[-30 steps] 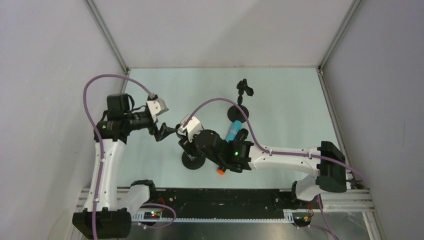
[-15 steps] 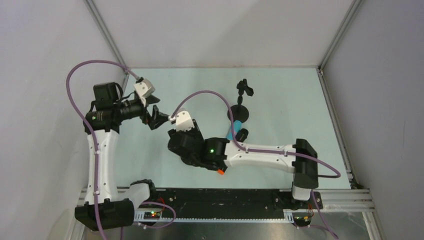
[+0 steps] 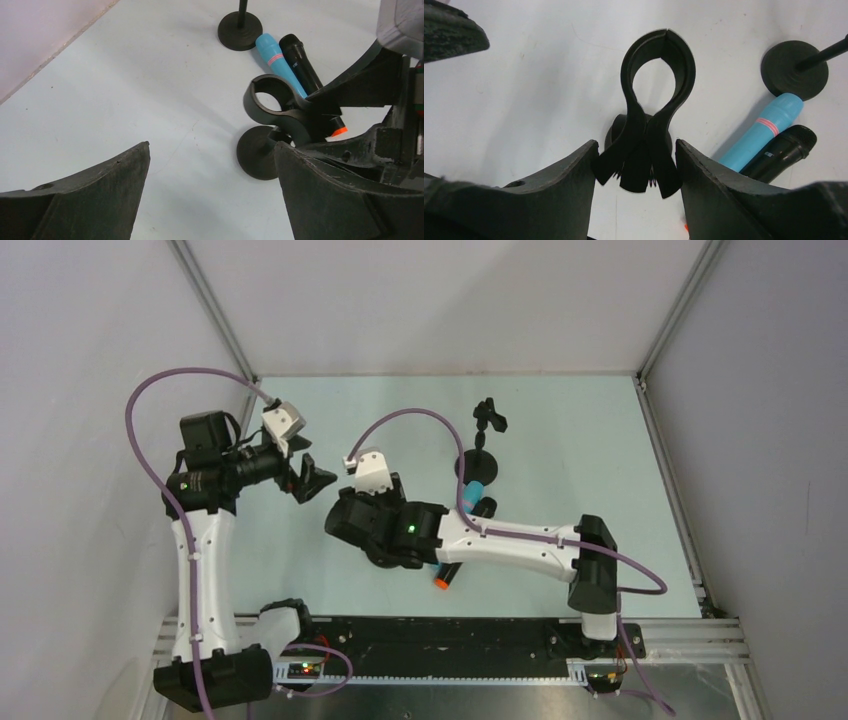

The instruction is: Attach the microphones to the stand

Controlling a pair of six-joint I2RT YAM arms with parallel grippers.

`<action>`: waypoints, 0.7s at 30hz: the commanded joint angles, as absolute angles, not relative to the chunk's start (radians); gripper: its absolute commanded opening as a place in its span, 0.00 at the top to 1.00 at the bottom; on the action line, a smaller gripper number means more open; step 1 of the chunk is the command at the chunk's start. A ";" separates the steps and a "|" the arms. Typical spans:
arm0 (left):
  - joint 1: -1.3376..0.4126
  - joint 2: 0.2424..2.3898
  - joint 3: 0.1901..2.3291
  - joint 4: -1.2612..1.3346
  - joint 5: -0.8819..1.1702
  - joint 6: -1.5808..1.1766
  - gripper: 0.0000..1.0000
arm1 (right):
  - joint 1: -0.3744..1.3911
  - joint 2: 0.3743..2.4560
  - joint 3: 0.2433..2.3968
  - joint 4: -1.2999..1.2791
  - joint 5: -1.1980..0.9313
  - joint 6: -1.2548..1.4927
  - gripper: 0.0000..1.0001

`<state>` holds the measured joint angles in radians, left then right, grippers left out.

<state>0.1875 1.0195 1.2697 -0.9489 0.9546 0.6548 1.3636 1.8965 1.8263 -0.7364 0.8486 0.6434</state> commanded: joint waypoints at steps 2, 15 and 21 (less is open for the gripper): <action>0.199 0.998 1.270 -0.950 0.927 0.649 0.02 | 1.339 1.783 1.883 -0.768 0.795 0.637 0.34; 0.200 0.977 1.248 -0.949 0.922 0.635 0.02 | 1.132 1.601 1.750 -0.632 0.505 0.455 0.28; 0.197 0.962 1.219 -0.949 0.958 0.612 0.02 | 1.073 1.635 1.799 -0.672 0.272 0.319 0.31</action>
<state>0.1894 0.9913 1.2415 -0.9508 0.9218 0.6430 1.0847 1.6150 1.7721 -0.6754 0.4644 0.4412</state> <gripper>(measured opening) 0.983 0.699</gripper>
